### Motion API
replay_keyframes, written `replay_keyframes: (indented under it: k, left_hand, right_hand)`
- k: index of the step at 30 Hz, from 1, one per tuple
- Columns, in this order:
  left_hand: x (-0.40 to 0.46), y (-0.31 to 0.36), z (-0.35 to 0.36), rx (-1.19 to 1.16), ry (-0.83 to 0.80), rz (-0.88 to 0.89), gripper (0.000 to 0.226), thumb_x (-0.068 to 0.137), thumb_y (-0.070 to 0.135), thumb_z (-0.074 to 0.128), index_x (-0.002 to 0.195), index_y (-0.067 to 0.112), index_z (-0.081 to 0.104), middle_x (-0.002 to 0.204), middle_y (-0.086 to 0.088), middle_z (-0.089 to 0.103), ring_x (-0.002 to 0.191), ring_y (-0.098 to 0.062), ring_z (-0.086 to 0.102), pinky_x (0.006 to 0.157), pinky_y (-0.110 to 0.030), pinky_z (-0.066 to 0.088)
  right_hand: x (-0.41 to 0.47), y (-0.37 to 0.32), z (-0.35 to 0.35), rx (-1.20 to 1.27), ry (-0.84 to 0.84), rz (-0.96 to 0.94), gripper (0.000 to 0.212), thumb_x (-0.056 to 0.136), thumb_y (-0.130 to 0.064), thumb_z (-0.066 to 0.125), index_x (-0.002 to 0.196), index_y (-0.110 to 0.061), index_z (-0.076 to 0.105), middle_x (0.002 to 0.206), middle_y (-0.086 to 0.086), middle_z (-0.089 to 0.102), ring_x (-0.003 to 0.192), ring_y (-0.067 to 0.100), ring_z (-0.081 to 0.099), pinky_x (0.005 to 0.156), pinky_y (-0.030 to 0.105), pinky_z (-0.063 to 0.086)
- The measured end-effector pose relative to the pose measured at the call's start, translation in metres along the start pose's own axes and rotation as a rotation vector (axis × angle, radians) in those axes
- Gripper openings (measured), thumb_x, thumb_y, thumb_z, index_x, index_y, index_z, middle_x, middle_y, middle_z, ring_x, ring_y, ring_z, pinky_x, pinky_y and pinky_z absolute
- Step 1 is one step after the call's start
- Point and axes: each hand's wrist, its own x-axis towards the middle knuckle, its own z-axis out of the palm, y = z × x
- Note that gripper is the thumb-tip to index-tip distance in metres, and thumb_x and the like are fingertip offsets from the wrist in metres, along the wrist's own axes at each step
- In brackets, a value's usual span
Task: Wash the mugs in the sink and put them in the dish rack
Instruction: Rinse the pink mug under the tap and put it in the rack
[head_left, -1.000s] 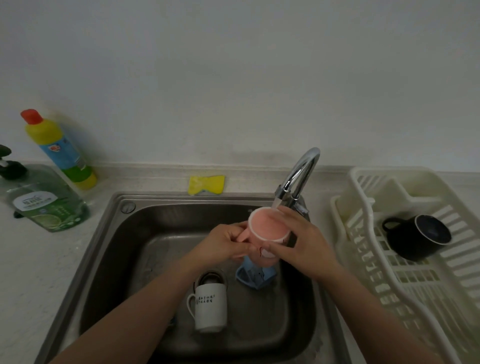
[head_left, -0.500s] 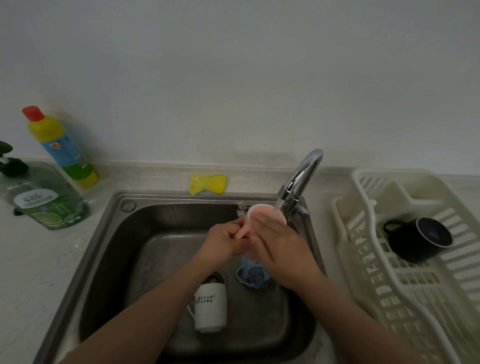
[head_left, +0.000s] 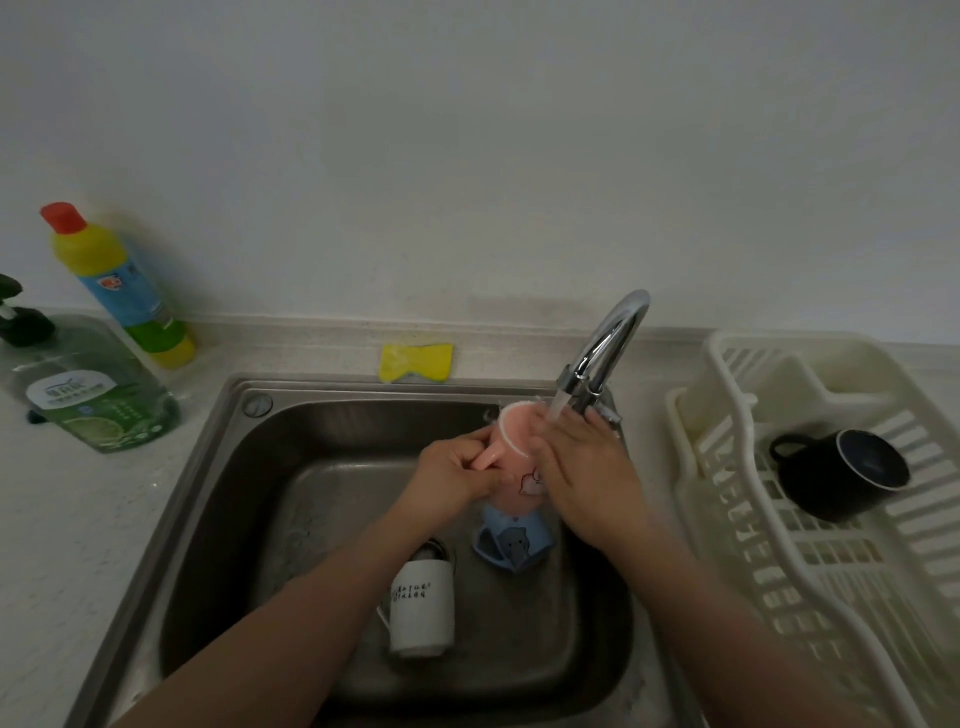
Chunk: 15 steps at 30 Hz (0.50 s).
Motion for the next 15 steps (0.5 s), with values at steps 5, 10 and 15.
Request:
replay_keyframes:
  k: [5, 10, 15]
  left_hand:
    - [0.006, -0.002, 0.002, 0.004, 0.014, -0.009, 0.015, 0.072, -0.005, 0.076, 0.063, 0.005, 0.069, 0.115, -0.012, 0.069, 0.085, -0.009, 0.066, 0.069, -0.034, 0.06]
    - [0.008, 0.003, 0.013, 0.036, -0.019, 0.018, 0.023, 0.072, -0.008, 0.074, 0.057, 0.008, 0.066, 0.119, -0.002, 0.069, 0.089, -0.003, 0.066, 0.074, -0.029, 0.056]
    - [0.004, 0.005, 0.013, 0.017, -0.018, -0.011, 0.023, 0.072, -0.009, 0.075, 0.061, 0.01, 0.07, 0.123, 0.002, 0.066, 0.089, 0.002, 0.067, 0.073, -0.025, 0.057]
  right_hand:
    - [-0.017, -0.002, -0.004, 0.014, 0.026, -0.101, 0.052, 0.099, -0.036, 0.027, 0.136, -0.013, 0.055, 0.141, 0.004, 0.053, 0.134, 0.015, 0.042, 0.117, 0.03, 0.022]
    - [-0.003, -0.005, -0.001, 0.006, 0.035, 0.025, 0.057, 0.097, -0.041, 0.023, 0.134, -0.012, 0.055, 0.135, 0.009, 0.056, 0.13, 0.024, 0.046, 0.114, 0.037, 0.028]
    - [-0.02, 0.004, -0.007, -0.017, 0.039, -0.011, 0.059, 0.098, -0.043, 0.02, 0.136, -0.015, 0.055, 0.138, 0.005, 0.056, 0.132, 0.019, 0.046, 0.115, 0.034, 0.027]
